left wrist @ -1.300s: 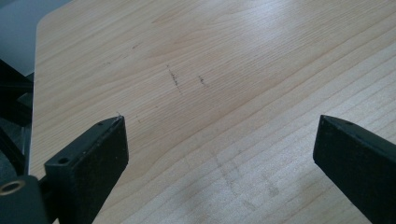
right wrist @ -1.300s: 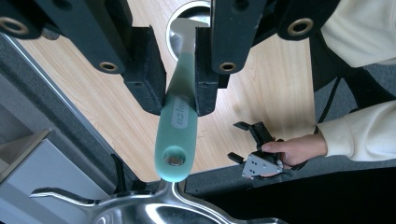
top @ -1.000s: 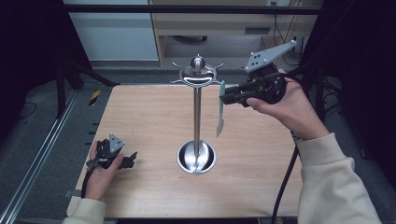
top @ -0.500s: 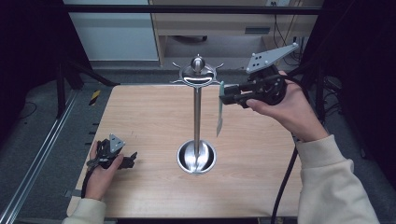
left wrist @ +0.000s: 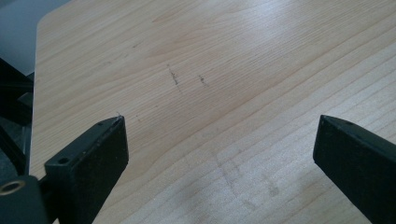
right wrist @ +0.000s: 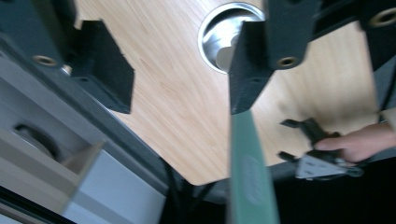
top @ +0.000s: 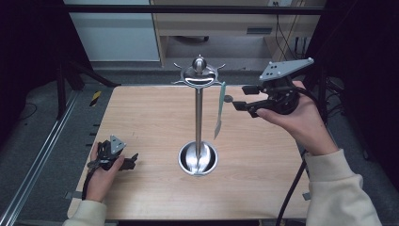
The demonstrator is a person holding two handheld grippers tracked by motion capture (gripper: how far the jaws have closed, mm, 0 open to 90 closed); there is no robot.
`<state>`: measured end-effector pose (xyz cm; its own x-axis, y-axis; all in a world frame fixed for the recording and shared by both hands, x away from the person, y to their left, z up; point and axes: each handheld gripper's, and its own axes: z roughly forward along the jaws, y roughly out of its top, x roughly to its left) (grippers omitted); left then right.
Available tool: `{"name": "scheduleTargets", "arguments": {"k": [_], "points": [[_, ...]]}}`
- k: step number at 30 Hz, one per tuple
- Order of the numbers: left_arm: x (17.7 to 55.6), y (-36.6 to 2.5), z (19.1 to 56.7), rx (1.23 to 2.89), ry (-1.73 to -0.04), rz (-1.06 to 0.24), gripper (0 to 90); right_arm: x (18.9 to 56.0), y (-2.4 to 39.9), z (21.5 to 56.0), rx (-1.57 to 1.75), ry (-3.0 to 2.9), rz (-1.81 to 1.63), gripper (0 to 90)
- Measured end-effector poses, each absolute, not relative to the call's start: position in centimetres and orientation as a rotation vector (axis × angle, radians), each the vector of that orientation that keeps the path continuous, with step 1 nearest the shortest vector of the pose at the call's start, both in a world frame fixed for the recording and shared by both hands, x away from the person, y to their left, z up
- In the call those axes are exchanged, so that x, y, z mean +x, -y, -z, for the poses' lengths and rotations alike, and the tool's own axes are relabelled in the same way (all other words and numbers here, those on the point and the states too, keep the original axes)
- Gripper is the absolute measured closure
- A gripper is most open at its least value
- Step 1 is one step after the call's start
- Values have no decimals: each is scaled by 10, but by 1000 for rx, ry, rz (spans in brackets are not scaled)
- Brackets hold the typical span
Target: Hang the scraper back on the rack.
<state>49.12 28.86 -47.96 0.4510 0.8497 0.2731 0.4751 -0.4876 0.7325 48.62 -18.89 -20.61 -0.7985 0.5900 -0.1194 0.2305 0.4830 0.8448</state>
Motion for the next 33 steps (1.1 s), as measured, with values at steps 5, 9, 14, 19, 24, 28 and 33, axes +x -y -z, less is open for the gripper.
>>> {"name": "scheduleTargets", "arguments": {"k": [5, 9, 14, 19, 24, 28, 33], "points": [[492, -288, 480, 2136, -1104, -854, 31, 484, 199, 220, 755, -2243, -1209, 239], [492, -288, 481, 2136, -1104, -854, 31, 482, 204, 230, 791, -2201, -1201, 163], [491, -289, 480, 2132, -1108, -855, 30, 480, 203, 246, 795, -2167, -1209, 89], [491, -289, 480, 2128, -1109, -858, 30, 480, 200, 264, 831, -2149, -1192, 65], [491, -289, 480, 2133, -1108, -858, 30, 478, 199, 283, 857, -2143, -1212, 90], [491, -289, 480, 2133, -1109, -858, 29, 473, 196, 297, 866, -2141, -1232, 94], [491, -289, 480, 2135, -1110, -856, 29, 467, 194, 318, 889, -2131, -1226, 101]]}}
